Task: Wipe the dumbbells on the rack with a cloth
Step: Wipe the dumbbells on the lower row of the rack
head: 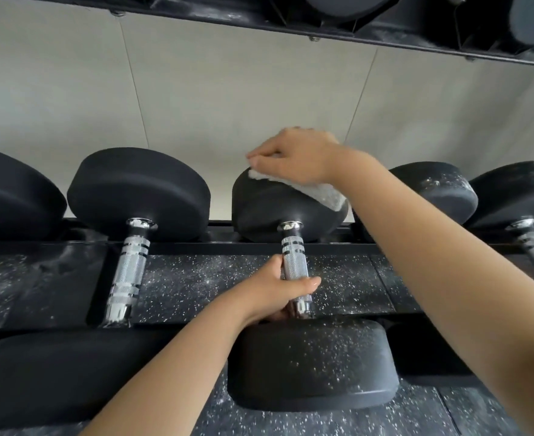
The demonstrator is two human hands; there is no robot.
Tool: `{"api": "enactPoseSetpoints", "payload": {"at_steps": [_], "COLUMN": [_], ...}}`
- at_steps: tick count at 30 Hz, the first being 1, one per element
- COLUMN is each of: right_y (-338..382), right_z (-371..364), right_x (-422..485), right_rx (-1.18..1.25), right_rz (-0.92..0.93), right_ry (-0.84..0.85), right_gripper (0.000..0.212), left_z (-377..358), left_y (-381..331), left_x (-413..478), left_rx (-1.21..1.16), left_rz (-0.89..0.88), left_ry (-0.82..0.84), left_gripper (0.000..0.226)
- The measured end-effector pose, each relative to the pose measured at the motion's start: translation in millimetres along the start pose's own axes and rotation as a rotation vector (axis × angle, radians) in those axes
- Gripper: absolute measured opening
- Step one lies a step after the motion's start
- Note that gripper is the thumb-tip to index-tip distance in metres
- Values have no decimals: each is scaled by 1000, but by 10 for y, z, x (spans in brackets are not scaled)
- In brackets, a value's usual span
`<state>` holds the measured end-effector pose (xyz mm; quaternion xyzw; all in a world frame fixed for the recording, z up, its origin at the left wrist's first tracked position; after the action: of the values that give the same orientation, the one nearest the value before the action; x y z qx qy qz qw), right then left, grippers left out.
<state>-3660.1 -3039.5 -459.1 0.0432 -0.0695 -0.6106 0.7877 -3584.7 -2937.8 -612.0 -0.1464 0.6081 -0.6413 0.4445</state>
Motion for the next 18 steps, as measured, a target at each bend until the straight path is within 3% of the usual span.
{"api": "enactPoseSetpoints", "payload": {"at_steps": [3,6,11,15,18], "right_y": [453,618,251,-453,-823], "right_z": [-198,-330,-34,-40,-324], "right_x": [236,305,-11,-384,-565], "right_rx": [-347,-477,-63,504,741], "right_rz": [14,16,-52,-262,-479], "right_ry": [48,28,-68,-105,-115], "right_gripper": [31,29,29,48,66], "left_z": [2,5,-19,-27,-9], "left_y": [46,65,57,104,54], "left_x": [4,11,35,79,53], "left_rx": [-47,-53,-70,-127,-89], "left_rz": [5,18,25,48,40], "left_ry": [7,14,29,-2,1], "left_gripper": [62,89,44,48,45]}}
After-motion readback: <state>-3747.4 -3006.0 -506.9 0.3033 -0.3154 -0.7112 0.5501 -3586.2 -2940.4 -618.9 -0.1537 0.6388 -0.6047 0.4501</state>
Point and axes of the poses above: each hand's wrist, its own x-axis towards the middle knuckle, its own z-axis out of the back of the hand, y = z × x, the point moved 6 cm from there along x, towards the middle knuckle, and after that the axes turned 3 degrees about -z, right-handed, at the moved point
